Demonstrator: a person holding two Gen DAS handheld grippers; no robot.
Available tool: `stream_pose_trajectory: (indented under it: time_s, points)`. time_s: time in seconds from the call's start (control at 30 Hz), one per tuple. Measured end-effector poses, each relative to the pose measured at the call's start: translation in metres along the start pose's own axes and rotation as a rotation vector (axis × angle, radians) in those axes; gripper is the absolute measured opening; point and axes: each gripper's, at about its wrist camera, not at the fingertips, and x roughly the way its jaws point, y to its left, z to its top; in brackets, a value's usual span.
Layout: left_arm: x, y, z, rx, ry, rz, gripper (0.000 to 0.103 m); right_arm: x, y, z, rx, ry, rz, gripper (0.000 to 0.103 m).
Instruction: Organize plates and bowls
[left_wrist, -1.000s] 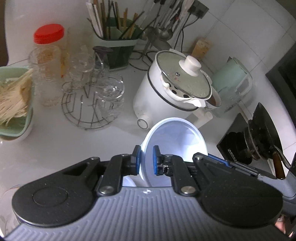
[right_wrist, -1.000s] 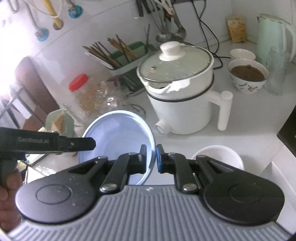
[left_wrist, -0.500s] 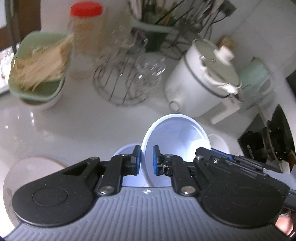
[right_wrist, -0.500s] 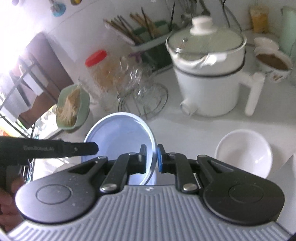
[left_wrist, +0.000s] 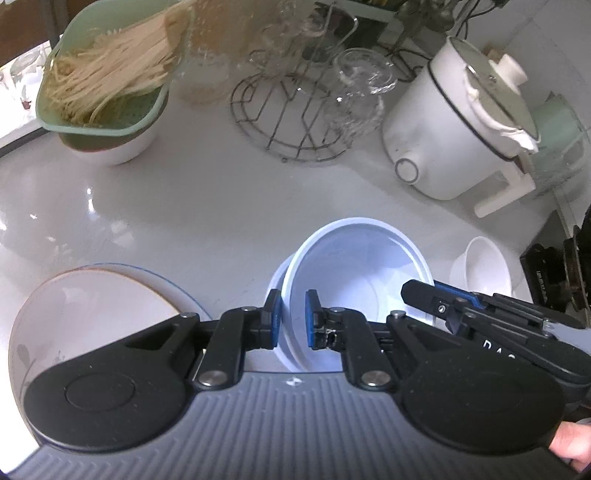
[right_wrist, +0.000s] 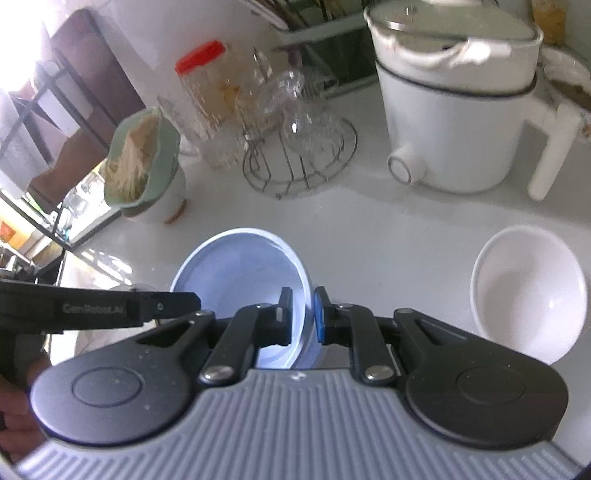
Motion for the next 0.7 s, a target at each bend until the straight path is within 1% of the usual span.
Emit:
stream_pose_trajectory:
  time_s: [0.17,0.2,0.23,0.27,0.3,0.33,0.37,0.5,0.7]
  points:
    - [0.001,-0.001,0.004,-0.004,0.002,0.011,0.015,0.003,0.001,-0.001,-0.019,0.006,-0.003,0.016]
    - [0.0,0.0,0.004,-0.01,0.004,0.007,0.02,0.002,0.002,-0.001,-0.023,0.002,-0.003,0.016]
    - [-0.001,0.0,0.005,-0.017,0.002,0.006,0.028,0.002,0.002,0.0,-0.024,0.0,-0.004,0.017]
    - [-0.003,0.0,0.006,-0.02,-0.003,0.007,0.032,0.0,0.002,0.0,-0.026,-0.004,-0.01,0.023]
    - [-0.005,0.0,0.007,-0.017,-0.011,0.011,0.038,-0.001,0.002,0.0,-0.027,-0.01,-0.017,0.033]
    - [-0.008,0.0,0.008,-0.01,-0.022,0.018,0.04,-0.003,0.002,0.0,-0.025,-0.02,-0.023,0.037]
    - [-0.01,-0.001,0.008,-0.006,-0.031,0.021,0.04,-0.006,0.002,0.0,-0.022,-0.031,-0.028,0.043]
    - [-0.026,-0.004,0.011,0.02,-0.071,0.018,0.04,-0.019,0.002,0.002,-0.021,-0.072,-0.036,0.043]
    - [-0.055,-0.013,0.008,0.072,-0.135,0.0,0.04,-0.044,0.011,0.005,-0.047,-0.157,-0.043,0.043]
